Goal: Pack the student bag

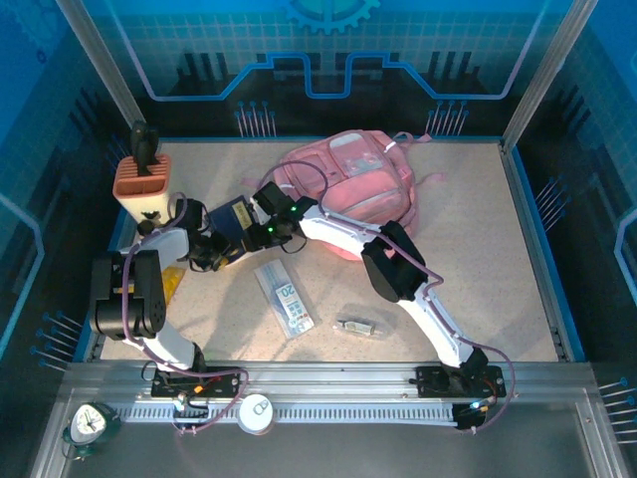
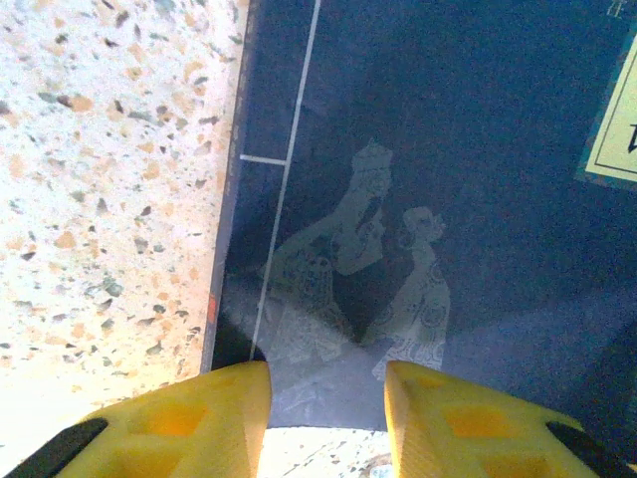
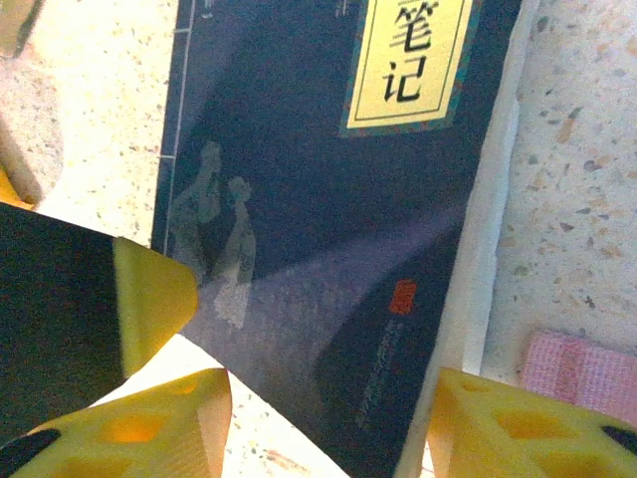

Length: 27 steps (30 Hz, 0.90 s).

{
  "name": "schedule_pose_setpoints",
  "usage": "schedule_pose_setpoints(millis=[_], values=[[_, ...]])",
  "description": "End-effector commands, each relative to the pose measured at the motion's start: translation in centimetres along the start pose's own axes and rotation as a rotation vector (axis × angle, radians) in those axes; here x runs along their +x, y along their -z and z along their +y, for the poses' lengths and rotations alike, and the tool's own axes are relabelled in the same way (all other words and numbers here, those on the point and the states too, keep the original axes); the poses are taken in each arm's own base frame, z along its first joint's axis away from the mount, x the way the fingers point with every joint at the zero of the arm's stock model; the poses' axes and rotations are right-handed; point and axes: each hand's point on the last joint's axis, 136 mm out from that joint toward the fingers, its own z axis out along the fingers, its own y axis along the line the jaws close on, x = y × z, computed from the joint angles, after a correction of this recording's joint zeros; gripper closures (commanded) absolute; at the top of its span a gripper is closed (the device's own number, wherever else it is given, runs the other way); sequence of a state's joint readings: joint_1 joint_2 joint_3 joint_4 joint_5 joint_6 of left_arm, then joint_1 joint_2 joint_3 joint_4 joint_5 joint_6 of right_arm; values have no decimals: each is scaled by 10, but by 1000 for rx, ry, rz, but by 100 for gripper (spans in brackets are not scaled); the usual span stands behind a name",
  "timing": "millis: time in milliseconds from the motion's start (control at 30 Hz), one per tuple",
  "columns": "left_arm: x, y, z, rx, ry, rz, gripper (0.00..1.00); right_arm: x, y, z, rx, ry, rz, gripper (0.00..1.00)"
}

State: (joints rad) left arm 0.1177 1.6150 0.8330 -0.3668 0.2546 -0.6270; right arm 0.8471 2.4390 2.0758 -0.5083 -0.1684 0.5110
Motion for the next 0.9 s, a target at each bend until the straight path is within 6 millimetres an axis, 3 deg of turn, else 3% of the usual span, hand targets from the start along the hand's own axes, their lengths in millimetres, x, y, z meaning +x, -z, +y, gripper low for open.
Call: schedule_pose_setpoints(millis=[0,233,433,600,867], values=[[14,-13,19,-52,8,49,63,-17,28,13,-29,20,-47,48],[16,-14,19,-50,12,52,63,-19,29,7,-28,19,-49,56],[15,-13,17,-39,18,47,63,-13,19,7,-46,12,-25,65],[16,-13,15,-28,21,50,63,-14,16,3,-45,7,-26,68],[14,-4,6,1,12,34,62,-25,28,11,-68,8,-58,86]])
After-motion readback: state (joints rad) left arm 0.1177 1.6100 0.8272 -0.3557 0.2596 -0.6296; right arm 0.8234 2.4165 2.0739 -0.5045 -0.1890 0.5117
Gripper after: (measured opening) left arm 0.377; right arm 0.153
